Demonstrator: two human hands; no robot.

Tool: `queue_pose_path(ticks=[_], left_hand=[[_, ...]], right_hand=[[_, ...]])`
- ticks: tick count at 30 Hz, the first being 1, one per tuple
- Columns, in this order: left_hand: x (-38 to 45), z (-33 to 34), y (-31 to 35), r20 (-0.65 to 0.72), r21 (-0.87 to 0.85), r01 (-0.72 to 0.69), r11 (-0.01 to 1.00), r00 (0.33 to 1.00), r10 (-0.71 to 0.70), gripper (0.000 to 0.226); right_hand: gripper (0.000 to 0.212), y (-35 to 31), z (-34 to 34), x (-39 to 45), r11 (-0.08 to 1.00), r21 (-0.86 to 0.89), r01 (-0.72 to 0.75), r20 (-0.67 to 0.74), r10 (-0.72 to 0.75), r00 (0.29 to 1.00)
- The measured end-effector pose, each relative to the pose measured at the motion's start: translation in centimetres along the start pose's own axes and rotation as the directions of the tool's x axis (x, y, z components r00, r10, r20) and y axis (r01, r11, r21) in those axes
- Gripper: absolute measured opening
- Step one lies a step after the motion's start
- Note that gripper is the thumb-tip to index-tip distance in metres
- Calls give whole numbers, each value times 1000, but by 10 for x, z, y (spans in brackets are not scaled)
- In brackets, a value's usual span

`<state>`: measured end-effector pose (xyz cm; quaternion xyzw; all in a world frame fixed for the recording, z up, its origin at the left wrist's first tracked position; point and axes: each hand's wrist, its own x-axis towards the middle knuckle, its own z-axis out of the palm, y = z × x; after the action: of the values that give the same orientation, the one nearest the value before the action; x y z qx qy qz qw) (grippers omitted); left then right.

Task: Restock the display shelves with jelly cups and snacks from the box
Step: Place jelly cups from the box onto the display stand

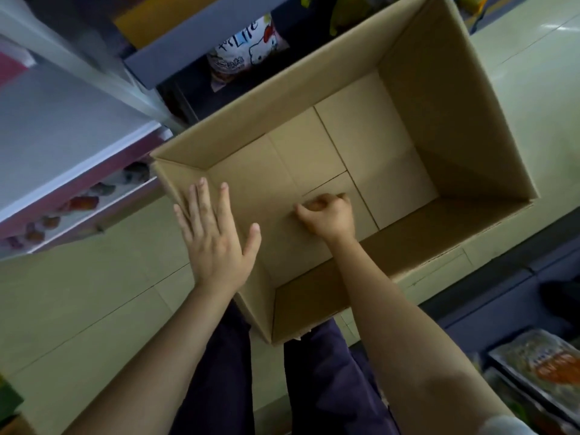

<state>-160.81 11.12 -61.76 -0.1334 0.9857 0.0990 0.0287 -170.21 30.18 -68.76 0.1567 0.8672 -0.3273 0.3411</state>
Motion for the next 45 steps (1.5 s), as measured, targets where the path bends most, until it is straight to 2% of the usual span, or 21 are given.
queue_pose_path(ticks=[3,6,9,11,13,16,20,23,26,28,30,32,34,37,40,42,43,45], left_hand=[[1,-12,3,72,5,5,1000,997,-6,80],[4,-47,13,124,-81,16,997,992,-5,84],[7,-103,24,165,-296,-5,955,985,56,90],[5,-143,26,210,-463,25,886,974,83,96],[-3,-185,18,206,-619,71,782,976,75,96],[-22,-259,-12,54,-800,15,599,997,48,88],[-64,-364,-75,-22,-909,-29,415,1000,20,85],[-96,-431,-135,-70,-964,-44,264,994,-89,85],[-120,-492,-193,-91,-995,-78,67,971,-222,60],[-133,-526,-225,-73,-990,-102,-102,964,-257,43],[-144,-553,-255,-46,-954,-105,-281,977,-207,54],[-152,-572,-277,-25,-931,-77,-357,989,-148,81],[-157,-580,-292,7,-937,-40,-347,991,-133,90],[-158,-582,-305,28,-949,-38,-312,978,-205,66],[-149,-581,-315,50,-973,-9,-230,967,-251,60],[-139,-582,-325,60,-989,23,-145,964,-260,49],[-135,-583,-329,58,-997,38,-74,958,-281,43],[-124,-576,-346,-3,-987,55,152,936,-353,33]], right_hand=[[59,-21,-8,-17,992,85,96,-26,-94,995],[66,-57,-24,-54,965,151,216,-88,-204,975],[58,-106,-48,-108,899,238,367,-147,-340,929],[51,-139,-66,-148,850,288,441,-175,-406,897],[43,-172,-79,-193,800,362,478,-182,-442,878],[39,-223,-81,-270,703,468,536,-211,-500,840],[38,-292,-52,-380,566,544,620,-220,-617,756],[40,-341,-23,-450,484,633,605,-111,-716,689],[54,-386,5,-507,456,616,643,-81,-775,627],[52,-409,19,-538,412,593,692,-75,-827,557],[45,-427,27,-563,370,578,727,-77,-863,500],[49,-443,32,-582,318,574,755,-57,-904,424],[58,-457,39,-592,272,551,789,0,-945,326],[65,-475,52,-590,239,464,853,101,-971,217],[68,-492,62,-575,258,423,869,136,-966,221],[68,-505,68,-561,281,422,862,165,-959,231],[68,-513,70,-554,288,404,868,176,-956,235],[72,-531,75,-538,301,307,903,195,-948,250]])
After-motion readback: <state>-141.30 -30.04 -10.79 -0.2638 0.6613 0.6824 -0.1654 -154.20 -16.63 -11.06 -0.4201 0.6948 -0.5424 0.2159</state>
